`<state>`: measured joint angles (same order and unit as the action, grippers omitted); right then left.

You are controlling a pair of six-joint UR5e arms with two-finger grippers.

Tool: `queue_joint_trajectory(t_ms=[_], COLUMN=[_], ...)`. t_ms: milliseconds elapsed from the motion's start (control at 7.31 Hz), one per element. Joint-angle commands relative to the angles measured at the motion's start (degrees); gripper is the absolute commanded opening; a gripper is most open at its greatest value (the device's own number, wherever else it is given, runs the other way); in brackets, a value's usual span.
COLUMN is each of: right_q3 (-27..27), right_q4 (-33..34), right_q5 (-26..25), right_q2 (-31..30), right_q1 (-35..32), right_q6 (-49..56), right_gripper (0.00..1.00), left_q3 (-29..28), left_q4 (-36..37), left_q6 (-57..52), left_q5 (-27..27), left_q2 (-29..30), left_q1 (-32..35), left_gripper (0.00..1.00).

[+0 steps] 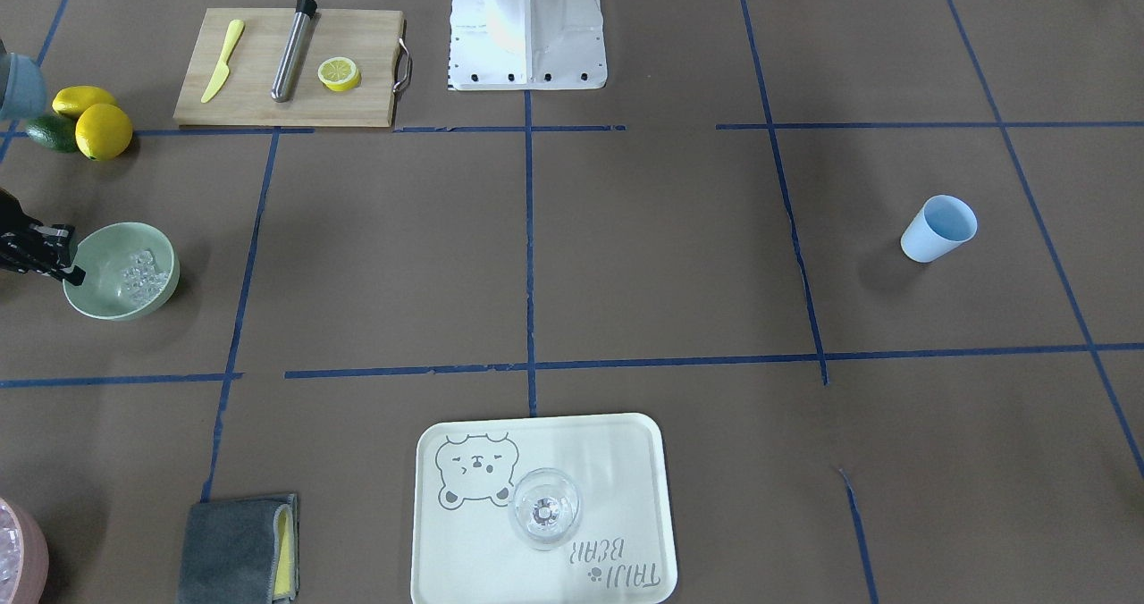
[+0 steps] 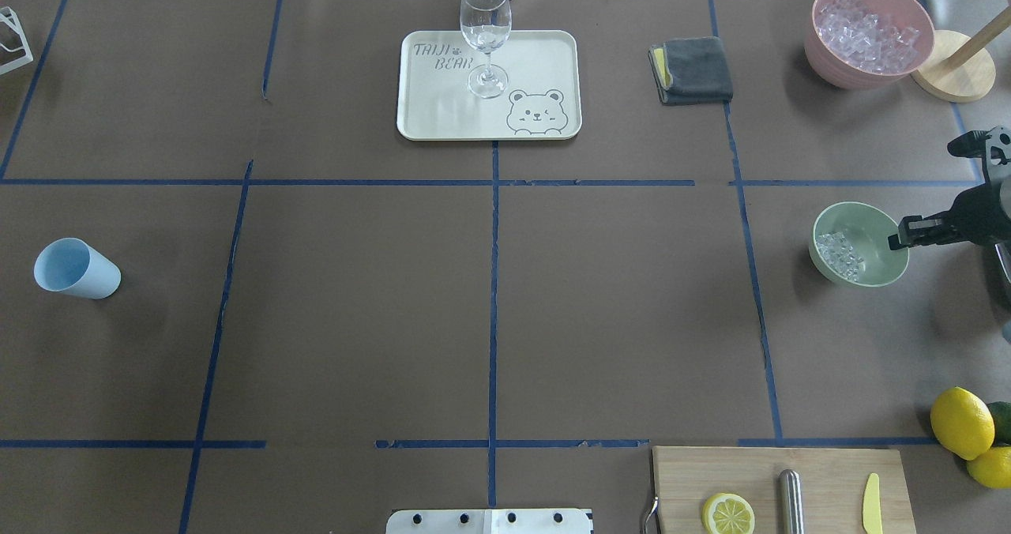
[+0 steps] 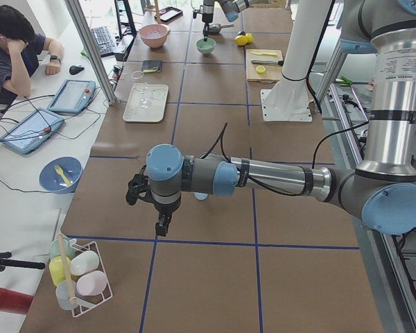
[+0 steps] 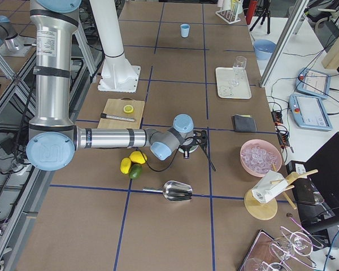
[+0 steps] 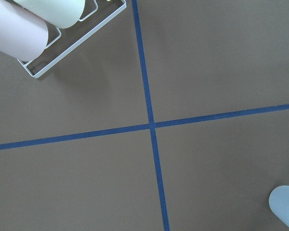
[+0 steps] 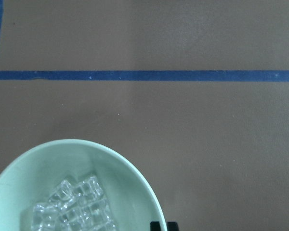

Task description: Pour ice into bowl

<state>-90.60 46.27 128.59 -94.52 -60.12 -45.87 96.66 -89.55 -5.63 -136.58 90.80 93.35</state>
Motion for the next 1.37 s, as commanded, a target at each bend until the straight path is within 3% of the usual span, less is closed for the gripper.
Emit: queue_joint_trajectory(t_ms=[0,137,410,684,1094,1231], right_q3=[-0.1,0.0,-1.4,-2.4,-3.9,-4.1], right_q4=[-0.1,-0.1,0.2,2.6,22.7,32.7], right_q5=[0.0,-0.1,0.0,1.0,3.2,3.1], right_q2=[0.0,0.1,1.1,1.4,1.4,1.7], right_q1=[0.0,0.0,-0.8,-5.8,-22.5,-27.6], right_q6=[0.1,0.6,1.0,4.5,36.5,46.9], right_gripper=[0.67,1.0,1.0,1.0,1.0,1.0], left_q3=[0.0,0.0,-0.1,-0.2,0.0,0.0], left_q4=[0.0,0.0,0.0,0.2,0.3,0.3], left_q6=[0.0,0.0,0.0,0.0,0.0,0.0], left_q5=[0.0,0.0,0.0,0.0,0.0,0.0], left_q2=[0.1,0.1,0.2,0.3,0.5,0.5], left_q1=[0.0,0.0,0.0,0.0,0.0,0.0], left_gripper=[1.0,1.0,1.0,1.0,1.0,1.0])
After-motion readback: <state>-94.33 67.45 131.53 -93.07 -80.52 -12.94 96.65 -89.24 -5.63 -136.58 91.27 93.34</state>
